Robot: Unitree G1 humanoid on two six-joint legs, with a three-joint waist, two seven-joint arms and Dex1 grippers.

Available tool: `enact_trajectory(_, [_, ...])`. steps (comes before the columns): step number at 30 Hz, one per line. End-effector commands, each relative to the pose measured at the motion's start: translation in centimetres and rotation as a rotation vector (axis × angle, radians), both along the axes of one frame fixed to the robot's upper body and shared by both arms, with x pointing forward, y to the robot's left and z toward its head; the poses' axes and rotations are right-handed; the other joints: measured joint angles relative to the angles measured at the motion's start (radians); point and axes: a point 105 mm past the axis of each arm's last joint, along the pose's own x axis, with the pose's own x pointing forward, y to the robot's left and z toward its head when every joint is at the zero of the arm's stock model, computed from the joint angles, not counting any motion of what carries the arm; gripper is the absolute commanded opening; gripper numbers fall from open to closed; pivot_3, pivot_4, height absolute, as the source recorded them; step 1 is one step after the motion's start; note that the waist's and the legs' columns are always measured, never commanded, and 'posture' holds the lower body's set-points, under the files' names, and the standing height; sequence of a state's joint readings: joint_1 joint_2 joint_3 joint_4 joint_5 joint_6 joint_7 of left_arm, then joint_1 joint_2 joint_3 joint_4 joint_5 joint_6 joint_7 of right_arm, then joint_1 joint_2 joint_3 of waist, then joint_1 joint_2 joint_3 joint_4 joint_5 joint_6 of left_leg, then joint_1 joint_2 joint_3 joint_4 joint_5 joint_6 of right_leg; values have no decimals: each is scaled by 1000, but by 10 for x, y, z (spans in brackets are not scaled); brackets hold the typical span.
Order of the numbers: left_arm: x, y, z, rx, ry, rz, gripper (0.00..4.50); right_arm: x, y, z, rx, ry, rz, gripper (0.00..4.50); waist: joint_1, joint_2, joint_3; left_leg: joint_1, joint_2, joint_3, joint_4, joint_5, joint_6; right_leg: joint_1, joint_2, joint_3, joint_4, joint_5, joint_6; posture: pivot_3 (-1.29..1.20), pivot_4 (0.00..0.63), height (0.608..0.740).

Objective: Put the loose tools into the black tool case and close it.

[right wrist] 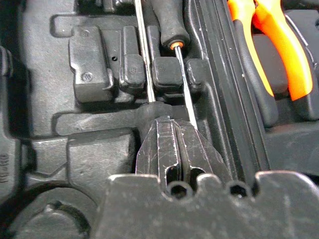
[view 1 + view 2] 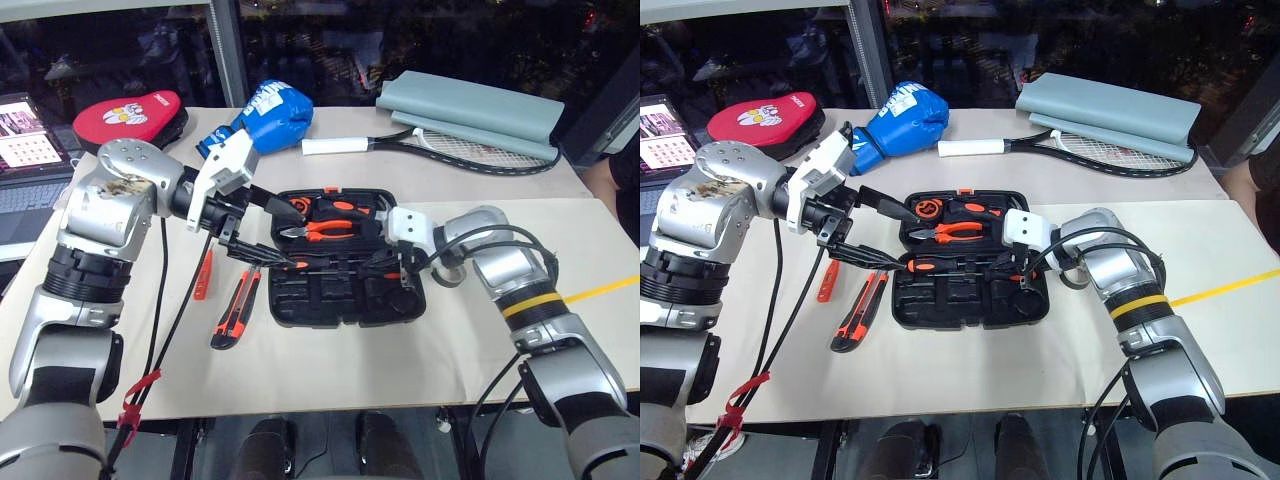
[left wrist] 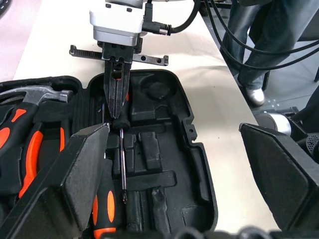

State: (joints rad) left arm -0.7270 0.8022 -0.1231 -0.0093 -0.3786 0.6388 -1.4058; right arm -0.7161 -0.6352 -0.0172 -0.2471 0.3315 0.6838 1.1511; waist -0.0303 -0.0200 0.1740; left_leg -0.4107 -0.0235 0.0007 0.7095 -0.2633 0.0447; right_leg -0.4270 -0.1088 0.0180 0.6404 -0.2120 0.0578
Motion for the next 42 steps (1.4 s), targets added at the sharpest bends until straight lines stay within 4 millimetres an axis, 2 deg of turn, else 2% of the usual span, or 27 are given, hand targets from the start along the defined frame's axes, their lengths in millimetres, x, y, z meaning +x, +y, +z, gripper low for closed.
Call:
enact_trajectory(1, [-16, 32, 17, -72, -4, 176, 4500, -34, -5, 12, 86, 35, 1, 600, -1, 0, 0, 0, 0, 0, 0, 0, 0, 0, 0, 0, 0, 0, 0, 0, 150, 736])
enact_trajectory(2, [-20, 45, 14, -72, 11, 234, 4500, -42, -5, 10, 89, 43, 13, 802, 0, 0, 0, 0, 1, 0, -1, 0, 0, 0, 0, 0, 0, 0, 0, 0, 150, 736])
enact_trajectory(6, [-41, 93, 4, -30, 53, 446, 4500, -60, -4, 7, 96, 56, 51, 2230, -1, 0, 0, 2, 0, 0, -3, 0, 0, 1, -1, 0, -2, -1, -1, 0, 150, 736])
enact_trajectory(10, [-64, 135, -4, 19, 75, 629, 4500, -63, -6, 13, 125, 42, 58, 3559, 6, 0, 1, 8, 1, 0, -7, 1, -2, 5, -2, -1, -9, -1, -3, 0, 150, 736])
enact_trajectory(13, [-81, 152, -11, 60, 90, 710, 4500, -63, -8, 20, 141, 27, 66, 4480, 13, 0, 1, 10, 2, 1, -8, 1, -3, 5, -2, -1, -10, -1, -4, 0, 150, 736])
enact_trajectory(15, [-86, 158, -16, 94, 98, 743, 4500, -64, -8, 22, 142, 26, 74, 4480, 18, 0, 0, 11, 2, 1, -11, 1, -3, 5, -3, -2, -10, -1, -5, 0, 150, 736])
enact_trajectory(18, [-83, 156, -21, 147, 123, 760, 4500, -66, -6, 23, 143, 23, 84, 4480, 29, -1, 0, 10, 2, 0, -12, 2, -4, 4, -4, -4, -11, -2, -6, 0, 150, 736])
enact_trajectory(24, [-41, 137, -21, 188, 174, 875, 4500, -69, 2, 20, 165, 9, 93, 4480, 39, -1, 0, 10, 1, 0, -13, 2, -5, 5, -4, -4, -11, -1, -6, 0, 150, 736])
enact_trajectory(26, [-25, 132, -27, 210, 280, 969, 4500, -71, 5, 18, 183, 8, 87, 4480, 38, -2, 0, 9, 0, 0, -13, 2, -5, 4, -3, -4, -10, -1, -6, 0, 150, 736])
enact_trajectory(28, [-15, 114, -24, 204, 377, 956, 4500, -73, 8, 14, 200, 12, 74, 4480, 38, -3, 0, 10, -1, 0, -14, 2, -5, 4, -2, -4, -9, -1, -6, 0, 150, 736])
enact_trajectory(30, [-8, 104, -25, 235, 443, 961, 4500, -76, 10, 7, 209, 25, 62, 4480, 37, -5, 0, 8, -1, -1, -13, 3, -5, 4, 0, -4, -9, -1, -6, 0, 150, 736])
enact_trajectory(35, [16, 102, -26, 336, 476, 1039, 4500, -79, 15, -4, 233, 37, 36, 4480, 17, -6, 0, 6, -1, -1, -14, 3, -5, 3, 0, -3, -8, -2, -5, 0, 150, 736])
enact_trajectory(42, [32, 97, -40, 476, 510, 1048, 4500, -81, 16, -4, 284, 26, -14, 4480, 16, -6, 0, 6, -1, 0, -14, 3, -5, 2, 0, -3, -10, -2, -4, 0, 150, 736])
